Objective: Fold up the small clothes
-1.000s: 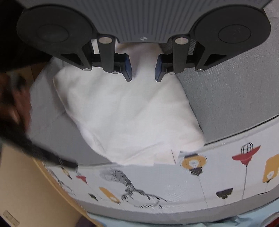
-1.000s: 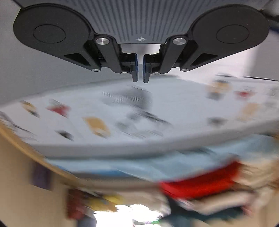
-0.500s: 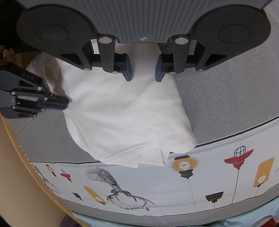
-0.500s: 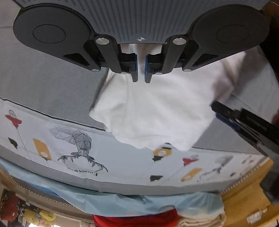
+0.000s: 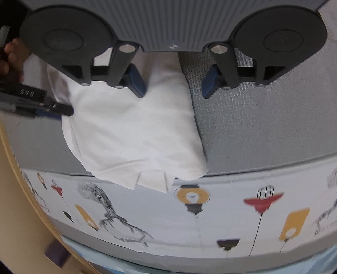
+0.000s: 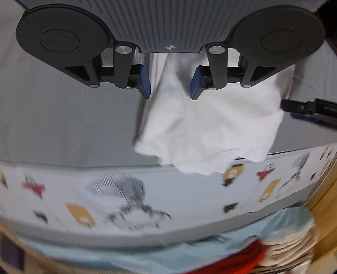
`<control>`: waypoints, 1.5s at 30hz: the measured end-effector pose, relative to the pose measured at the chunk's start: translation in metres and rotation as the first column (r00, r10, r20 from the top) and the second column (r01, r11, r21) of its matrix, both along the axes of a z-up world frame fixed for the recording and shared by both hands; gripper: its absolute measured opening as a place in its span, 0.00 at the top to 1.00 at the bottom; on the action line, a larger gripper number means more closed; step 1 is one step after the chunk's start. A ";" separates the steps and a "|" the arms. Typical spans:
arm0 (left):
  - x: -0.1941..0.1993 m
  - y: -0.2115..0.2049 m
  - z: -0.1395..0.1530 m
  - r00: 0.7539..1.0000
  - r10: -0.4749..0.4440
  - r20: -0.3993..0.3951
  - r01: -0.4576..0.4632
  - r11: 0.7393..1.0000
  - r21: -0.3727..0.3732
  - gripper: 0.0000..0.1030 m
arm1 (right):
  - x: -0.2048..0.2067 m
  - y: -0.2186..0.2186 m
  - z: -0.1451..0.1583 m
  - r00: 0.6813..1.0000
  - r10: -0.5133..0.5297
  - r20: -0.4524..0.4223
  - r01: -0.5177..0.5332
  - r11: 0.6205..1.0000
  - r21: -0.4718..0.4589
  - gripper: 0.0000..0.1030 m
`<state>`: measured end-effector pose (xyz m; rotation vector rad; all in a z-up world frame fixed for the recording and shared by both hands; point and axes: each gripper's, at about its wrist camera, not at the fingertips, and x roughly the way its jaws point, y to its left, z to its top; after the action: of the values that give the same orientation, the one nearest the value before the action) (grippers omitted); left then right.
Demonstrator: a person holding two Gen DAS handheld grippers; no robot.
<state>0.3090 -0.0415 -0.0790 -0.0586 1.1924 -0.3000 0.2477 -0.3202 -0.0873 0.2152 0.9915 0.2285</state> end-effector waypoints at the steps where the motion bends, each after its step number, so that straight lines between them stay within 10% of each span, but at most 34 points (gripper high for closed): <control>1: 0.002 0.002 -0.004 1.000 0.012 -0.021 -0.012 1.000 -0.016 0.32 | 0.003 -0.003 -0.005 0.999 -0.022 -0.033 0.023 1.000 0.019 0.50; 13: 0.021 0.009 -0.043 0.992 0.078 -0.095 -0.097 0.971 -0.220 0.26 | 0.020 -0.011 -0.027 0.981 -0.089 -0.172 0.125 0.969 0.213 0.47; 19: 0.031 0.008 -0.023 0.997 0.056 0.048 -0.046 0.981 -0.188 0.61 | 0.028 0.001 -0.015 0.993 -0.081 -0.081 0.096 0.975 0.200 0.70; 27: 0.033 0.034 0.014 0.944 0.156 0.292 -0.128 0.985 -0.113 0.48 | 0.043 0.030 0.004 0.987 -0.133 0.087 0.108 0.964 0.243 0.71; 34: 0.028 0.056 0.020 0.960 0.143 0.239 -0.098 0.977 -0.190 0.51 | 0.036 0.031 0.026 0.970 -0.175 0.168 0.150 0.977 0.154 0.70; 37: 0.024 0.043 0.005 0.986 0.042 0.163 -0.017 0.988 -0.151 0.52 | 0.027 0.035 0.023 0.991 -0.058 0.119 0.037 0.985 0.169 0.70; 39: 0.017 0.031 -0.016 0.994 -0.015 0.105 0.011 0.999 0.039 0.50 | 0.025 0.046 0.007 0.999 0.016 0.028 -0.016 1.000 0.015 0.60; 41: 0.013 0.034 -0.021 0.997 0.006 0.075 -0.007 1.000 0.026 0.50 | 0.024 0.047 -0.011 0.998 0.014 -0.065 -0.019 0.996 -0.084 0.59; 45: 0.002 0.043 -0.003 0.993 0.056 0.106 -0.051 0.997 -0.050 0.52 | 0.017 0.028 -0.005 0.996 -0.057 -0.070 0.058 0.998 0.017 0.60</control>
<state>0.3114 0.0019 -0.0816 -0.1137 1.0755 -0.2810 0.2647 -0.2918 -0.0927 0.2700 1.0504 0.1785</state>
